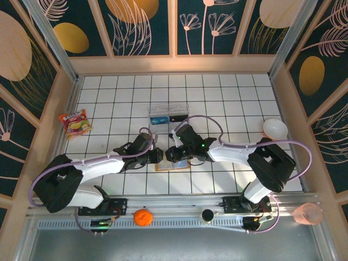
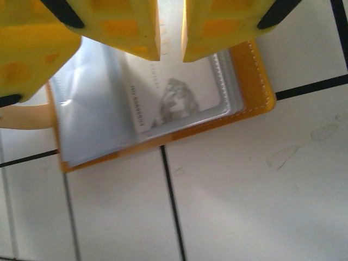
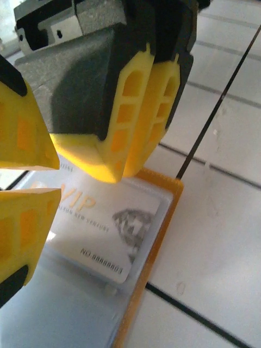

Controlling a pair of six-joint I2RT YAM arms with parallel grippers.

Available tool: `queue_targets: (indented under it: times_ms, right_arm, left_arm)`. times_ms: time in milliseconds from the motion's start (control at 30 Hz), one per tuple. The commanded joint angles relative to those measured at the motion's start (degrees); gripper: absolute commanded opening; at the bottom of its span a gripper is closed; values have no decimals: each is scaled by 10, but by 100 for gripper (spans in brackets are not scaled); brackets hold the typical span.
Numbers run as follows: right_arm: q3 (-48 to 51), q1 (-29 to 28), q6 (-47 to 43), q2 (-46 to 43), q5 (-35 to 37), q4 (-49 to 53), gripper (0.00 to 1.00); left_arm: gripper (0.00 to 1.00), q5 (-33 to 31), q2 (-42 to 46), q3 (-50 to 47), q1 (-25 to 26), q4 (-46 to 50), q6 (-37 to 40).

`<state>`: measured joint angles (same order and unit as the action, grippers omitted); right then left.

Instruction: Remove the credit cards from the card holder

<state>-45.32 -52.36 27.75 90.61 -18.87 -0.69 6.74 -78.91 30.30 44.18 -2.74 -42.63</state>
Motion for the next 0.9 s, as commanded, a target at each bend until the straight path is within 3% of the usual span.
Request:
queue_targets:
  times_ms: [0,200,400,567,633,733,867]
  right_arm:
    - [5,-6,10,7,40,57,16]
    - [74,-7,52,-36,104,97,14]
    - [107,-8,87,-111,177,131,14]
    - [81,-5,73,-175,195,131,23]
    - [71,6,58,-179,153,114,24]
    - [62,32,50,-153,33,65,26]
    - [35,38,63,-79,-68,14,26]
  left_arm:
    - [12,-9,-23,-7,1,-2,-1]
    - [0,1,-51,-1,1,-12,12]
    - [0,5,-62,4,1,-15,22]
    - [1,-15,-23,14,0,0,34]
    - [12,-20,11,12,0,-2,38]
    - [29,-19,52,5,0,-7,41]
    - [33,-18,67,-18,0,-11,39]
